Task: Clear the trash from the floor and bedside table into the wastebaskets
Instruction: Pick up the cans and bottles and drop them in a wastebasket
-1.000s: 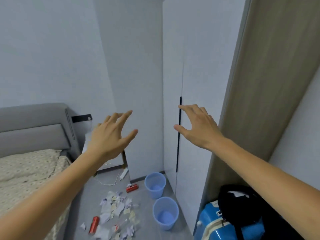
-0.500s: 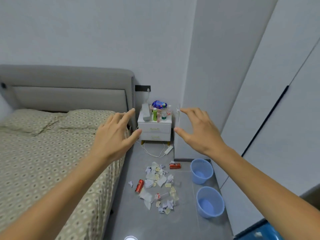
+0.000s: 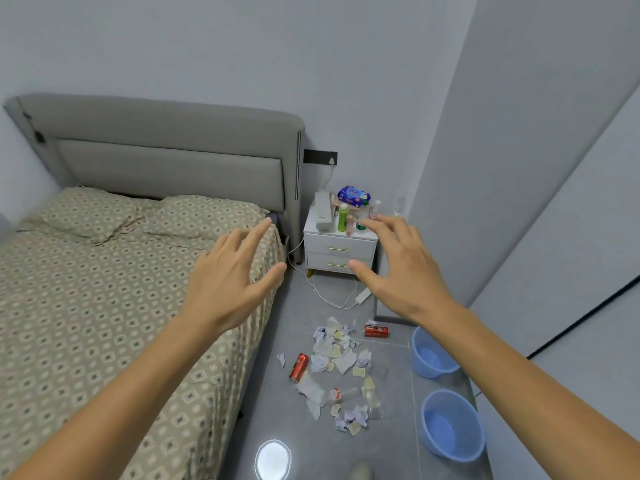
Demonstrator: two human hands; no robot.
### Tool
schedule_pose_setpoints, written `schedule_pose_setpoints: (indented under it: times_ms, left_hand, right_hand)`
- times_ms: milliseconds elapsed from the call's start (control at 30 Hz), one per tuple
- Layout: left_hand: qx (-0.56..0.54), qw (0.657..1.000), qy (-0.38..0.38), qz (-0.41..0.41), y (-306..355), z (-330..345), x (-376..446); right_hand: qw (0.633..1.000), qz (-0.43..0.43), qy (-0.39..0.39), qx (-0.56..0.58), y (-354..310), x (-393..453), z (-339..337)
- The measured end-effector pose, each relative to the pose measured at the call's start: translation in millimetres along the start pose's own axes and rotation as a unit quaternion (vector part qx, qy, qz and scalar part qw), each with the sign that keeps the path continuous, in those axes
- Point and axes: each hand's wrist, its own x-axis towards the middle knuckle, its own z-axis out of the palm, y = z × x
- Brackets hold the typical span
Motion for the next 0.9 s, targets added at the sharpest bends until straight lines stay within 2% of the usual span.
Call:
schedule_pose_setpoints:
  times_ms: [433,700,900]
  left_hand:
    - [0.010,1.000,0.004,-0.028,-19.0,42.9,142.2]
    - [-0.013,1.000,-0.007,0.017,-41.1,67.8,234.3]
    - [-0.050,0.995,-0.021,0.083,-76.5,105.8,335.1]
  right_hand:
    - [0.999,-0.004,-0.012,0.043,71.0,152.4,44.3]
    - [1.000,0.013,0.002,0.017,93.9,217.9,57.3]
    - [0.996,0.082,0.037,-0.027,106.9,271.1,72.2]
